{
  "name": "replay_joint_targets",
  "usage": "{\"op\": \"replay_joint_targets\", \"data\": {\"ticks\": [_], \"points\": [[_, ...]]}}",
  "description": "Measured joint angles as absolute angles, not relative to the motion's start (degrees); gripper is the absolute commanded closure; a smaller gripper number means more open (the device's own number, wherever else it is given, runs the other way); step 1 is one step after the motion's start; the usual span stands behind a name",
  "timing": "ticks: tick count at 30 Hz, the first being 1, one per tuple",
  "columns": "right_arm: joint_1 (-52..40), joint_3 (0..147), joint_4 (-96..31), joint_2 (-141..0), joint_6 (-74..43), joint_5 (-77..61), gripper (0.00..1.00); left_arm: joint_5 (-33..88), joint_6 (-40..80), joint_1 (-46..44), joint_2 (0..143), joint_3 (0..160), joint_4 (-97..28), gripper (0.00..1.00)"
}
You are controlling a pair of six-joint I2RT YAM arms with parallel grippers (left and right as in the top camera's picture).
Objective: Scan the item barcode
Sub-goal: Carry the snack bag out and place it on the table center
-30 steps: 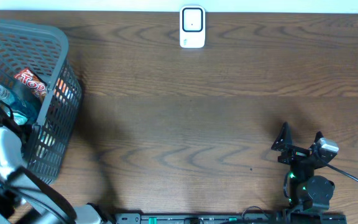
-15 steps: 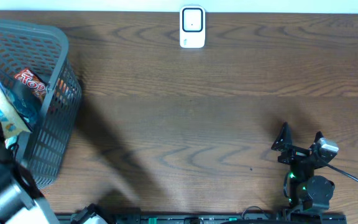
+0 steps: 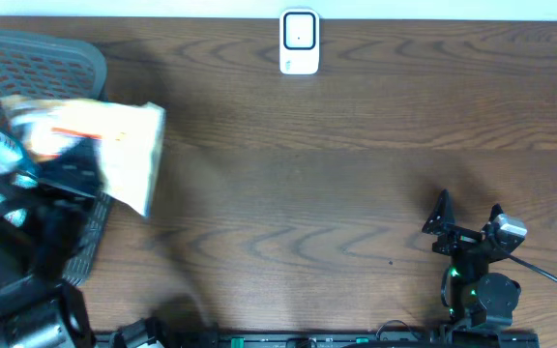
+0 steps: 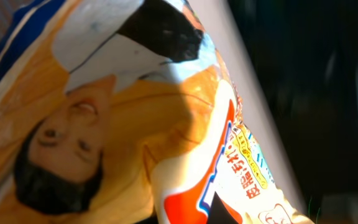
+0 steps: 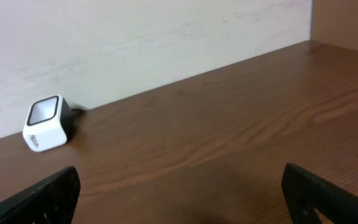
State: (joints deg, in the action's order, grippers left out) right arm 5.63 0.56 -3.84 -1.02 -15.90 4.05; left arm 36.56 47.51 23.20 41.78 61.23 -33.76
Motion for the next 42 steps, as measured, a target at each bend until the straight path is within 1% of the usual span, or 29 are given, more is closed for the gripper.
{"op": "replay_joint_targets", "data": {"ticks": [2,5,10,14,17,19,23,26,27,29,30,31,32,34,35,38,42], "points": [[5.6,0.6,-3.8,-1.0,-15.9,4.1,0.01,36.0,43.6,16.3,43.0,60.7,-35.0,0.93],[5.6,0.6,-3.8,-1.0,-15.9,4.1,0.01,32.1,37.8,4.2,46.5,60.3,-36.2,0.93],[5.6,0.6,-3.8,-1.0,-15.9,4.1,0.01,20.3,32.0,-14.8,57.0,60.3,-35.8,0.92],[5.6,0.6,-3.8,-1.0,-15.9,4.1,0.01,9.8,29.7,-26.9,69.2,60.3,-33.5,0.93],[5.6,0.6,-3.8,-1.0,-15.9,4.1,0.01,4.9,28.8,-32.5,78.3,60.2,-28.8,0.92],[5.6,0.6,-3.8,-1.0,-15.9,4.1,0.01,3.0,28.4,-34.5,83.5,60.1,-24.5,0.93],[5.6,0.6,-3.8,-1.0,-15.9,4.1,0.01,1.0,28.3,-35.5,91.8,60.0,-15.6,0.93],[5.6,0.6,-3.8,-1.0,-15.9,4.1,0.01,0.0,29.0,-35.5,97.2,60.0,-11.2,0.92],[5.6,0.6,-3.8,-1.0,-15.9,4.1,0.01,-0.2,29.7,-35.5,98.8,60.0,-10.4,0.83],[5.6,0.6,-3.8,-1.0,-15.9,4.1,0.01,-0.4,30.6,-35.5,101.2,60.0,-10.0,0.55],[5.6,0.6,-3.8,-1.0,-15.9,4.1,0.01,-0.4,31.0,-35.5,102.0,60.0,-10.1,0.43],[5.6,0.6,-3.8,-1.0,-15.9,4.1,0.01,-0.4,31.4,-35.5,102.3,60.0,-10.2,0.29],[5.6,0.6,-3.8,-1.0,-15.9,4.1,0.01,-0.4,31.5,-35.5,102.4,60.0,-10.4,0.18],[5.6,0.6,-3.8,-1.0,-15.9,4.1,0.01,-0.4,31.9,-35.5,101.9,60.0,-10.7,0.08],[5.6,0.6,-3.8,-1.0,-15.9,4.1,0.01,-0.4,31.5,-35.5,101.6,60.0,-11.3,0.05],[5.6,0.6,-3.8,-1.0,-15.9,4.1,0.01,-0.5,30.7,-35.5,99.1,60.1,-14.8,0.02],[5.6,0.6,-3.8,-1.0,-15.9,4.1,0.01,-1.1,27.5,-35.2,91.9,61.8,-20.7,0.02]]}}
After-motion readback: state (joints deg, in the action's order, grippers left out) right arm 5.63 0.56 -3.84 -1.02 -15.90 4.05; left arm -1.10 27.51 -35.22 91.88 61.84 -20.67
